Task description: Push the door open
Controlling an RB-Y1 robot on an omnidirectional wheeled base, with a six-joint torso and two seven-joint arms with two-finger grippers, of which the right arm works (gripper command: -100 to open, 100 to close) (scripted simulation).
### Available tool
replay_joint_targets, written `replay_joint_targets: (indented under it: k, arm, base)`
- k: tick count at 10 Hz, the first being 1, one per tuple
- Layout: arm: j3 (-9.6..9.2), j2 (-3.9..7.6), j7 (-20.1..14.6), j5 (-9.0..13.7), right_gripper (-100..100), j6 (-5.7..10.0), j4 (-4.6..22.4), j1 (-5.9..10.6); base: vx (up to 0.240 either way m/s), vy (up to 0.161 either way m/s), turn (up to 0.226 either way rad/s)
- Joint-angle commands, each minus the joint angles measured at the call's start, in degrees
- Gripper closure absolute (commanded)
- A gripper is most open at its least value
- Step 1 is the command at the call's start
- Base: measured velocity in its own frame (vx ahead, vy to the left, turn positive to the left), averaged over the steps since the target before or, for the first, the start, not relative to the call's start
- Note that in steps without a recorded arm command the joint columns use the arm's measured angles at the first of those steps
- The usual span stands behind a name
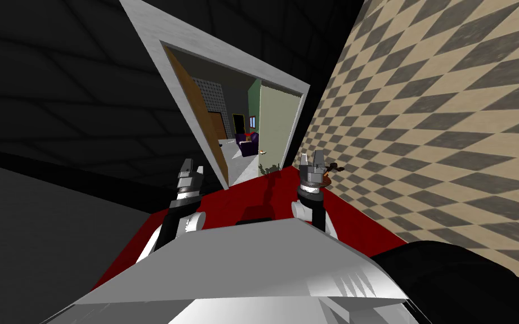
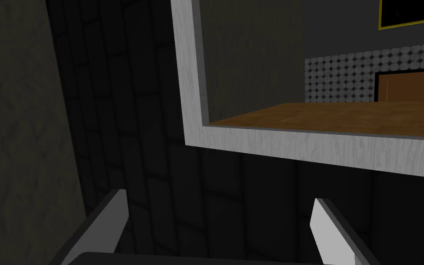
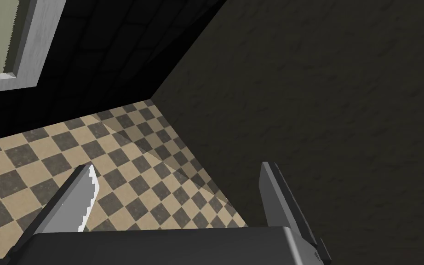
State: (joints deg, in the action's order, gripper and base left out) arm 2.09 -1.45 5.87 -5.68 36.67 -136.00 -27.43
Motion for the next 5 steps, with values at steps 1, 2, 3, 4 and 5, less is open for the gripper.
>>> replay_joint_targets:
  k: [1,2,3,4,5]
  arm:
    - [-0.21,0.77,-0.1,0.2,-100,0.17,2.0,0.73]
    - [-0.27,0.96,-0.1,0.2,-100,0.23,2.6,0.95]
    - [-0.39,1.35,-0.1,0.3,-100,0.33,3.8,1.39]
    - [-0.52,1.74,-0.2,0.4,-100,0.43,5.0,1.83]
    - [-0.60,1.96,-0.2,0.4,-100,0.50,5.8,2.12]
  base:
    - [0.068,-0.024,0.025]
    - [0.093,-0.020,0.026]
    - [0.093,-0.022,0.012]
    - [0.094,-0.040,0.019]
    - [0.088,-0.045,0.017]
